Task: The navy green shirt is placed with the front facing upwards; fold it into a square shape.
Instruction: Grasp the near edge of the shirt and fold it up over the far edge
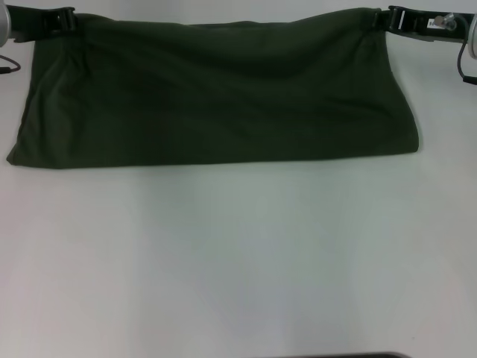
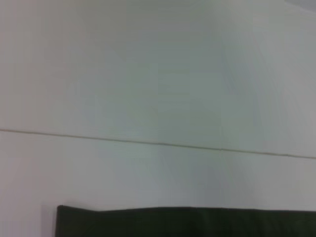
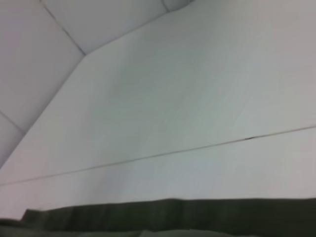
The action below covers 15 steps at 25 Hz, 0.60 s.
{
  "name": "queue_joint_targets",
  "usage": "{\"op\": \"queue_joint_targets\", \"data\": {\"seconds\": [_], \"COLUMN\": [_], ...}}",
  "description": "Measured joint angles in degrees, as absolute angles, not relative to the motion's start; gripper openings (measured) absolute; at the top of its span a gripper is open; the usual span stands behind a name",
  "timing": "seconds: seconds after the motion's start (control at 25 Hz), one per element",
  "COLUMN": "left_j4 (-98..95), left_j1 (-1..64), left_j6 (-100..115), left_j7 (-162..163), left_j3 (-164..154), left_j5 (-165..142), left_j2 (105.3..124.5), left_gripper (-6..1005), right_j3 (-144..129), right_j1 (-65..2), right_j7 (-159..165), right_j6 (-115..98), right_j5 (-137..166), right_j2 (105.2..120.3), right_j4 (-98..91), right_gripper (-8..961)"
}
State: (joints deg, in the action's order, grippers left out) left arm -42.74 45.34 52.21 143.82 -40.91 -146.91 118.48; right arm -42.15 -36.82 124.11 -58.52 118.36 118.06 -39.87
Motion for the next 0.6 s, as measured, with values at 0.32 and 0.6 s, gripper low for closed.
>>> {"op": "queue_joint_targets", "data": {"seconds": [0.32,0.6], "left_j4": [-42.7,-42.6], "left_j1": [45.4,45.5], "left_j6": [50.2,48.2], "left_j7": [144.3,144.0], "left_j3": [-41.2,-41.7], "left_j5": [-147.0,-147.0], "left_j2": [119.26,120.40], "left_gripper": [148,159], "right_j3": [-42.2,-43.3], "right_j1": [-37.3,-39.8], "right_j7": [122.5,120.0], "right_j6": [-52.0,-45.8], "right_j5": [117.9,117.9], "right_j2": [119.25,119.52], "right_j4": [-39.4,-34.2], "right_gripper": [84,84]}}
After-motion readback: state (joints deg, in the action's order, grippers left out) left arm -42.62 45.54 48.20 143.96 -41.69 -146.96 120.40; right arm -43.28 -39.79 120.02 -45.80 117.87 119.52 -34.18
